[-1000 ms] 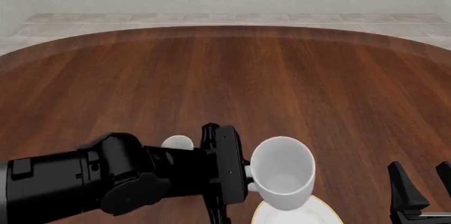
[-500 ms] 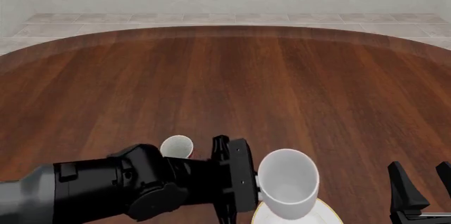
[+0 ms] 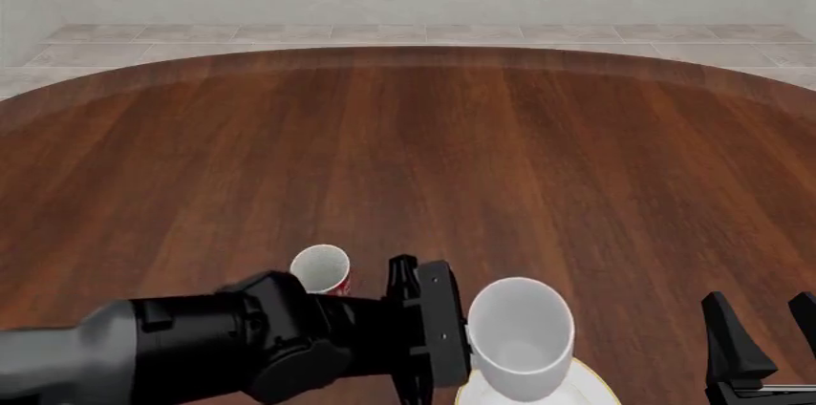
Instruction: Put the white mug on the plate.
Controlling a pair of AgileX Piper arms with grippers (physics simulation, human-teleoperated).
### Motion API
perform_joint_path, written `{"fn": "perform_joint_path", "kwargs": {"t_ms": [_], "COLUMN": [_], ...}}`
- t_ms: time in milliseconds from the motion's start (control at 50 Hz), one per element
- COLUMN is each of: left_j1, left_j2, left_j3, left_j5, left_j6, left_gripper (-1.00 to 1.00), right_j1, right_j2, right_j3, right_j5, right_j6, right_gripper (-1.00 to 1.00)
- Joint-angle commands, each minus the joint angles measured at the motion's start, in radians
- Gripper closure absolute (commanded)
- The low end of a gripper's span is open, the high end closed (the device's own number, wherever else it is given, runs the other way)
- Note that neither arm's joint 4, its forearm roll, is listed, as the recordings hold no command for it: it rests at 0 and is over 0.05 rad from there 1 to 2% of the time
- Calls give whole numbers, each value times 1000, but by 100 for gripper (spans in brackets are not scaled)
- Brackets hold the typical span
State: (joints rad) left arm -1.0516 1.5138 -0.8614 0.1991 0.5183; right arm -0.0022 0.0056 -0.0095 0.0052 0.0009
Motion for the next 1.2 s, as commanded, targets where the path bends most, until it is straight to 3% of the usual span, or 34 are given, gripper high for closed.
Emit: {"fn": "perform_joint_path", "kwargs": {"t_ms": [20,1200], "left_j1": [1,5], "left_j2": [22,147], "left_j3": [10,47], "left_j5": [-36,-150], "left_j6": [-15,-28], "left_gripper": [100,100], "right_j1": [2,2], "right_j2": [2,2], "right_j3": [2,2], "right_j5": [-4,-4], "right_j6": [0,0], "right_gripper": [-100,-100]}}
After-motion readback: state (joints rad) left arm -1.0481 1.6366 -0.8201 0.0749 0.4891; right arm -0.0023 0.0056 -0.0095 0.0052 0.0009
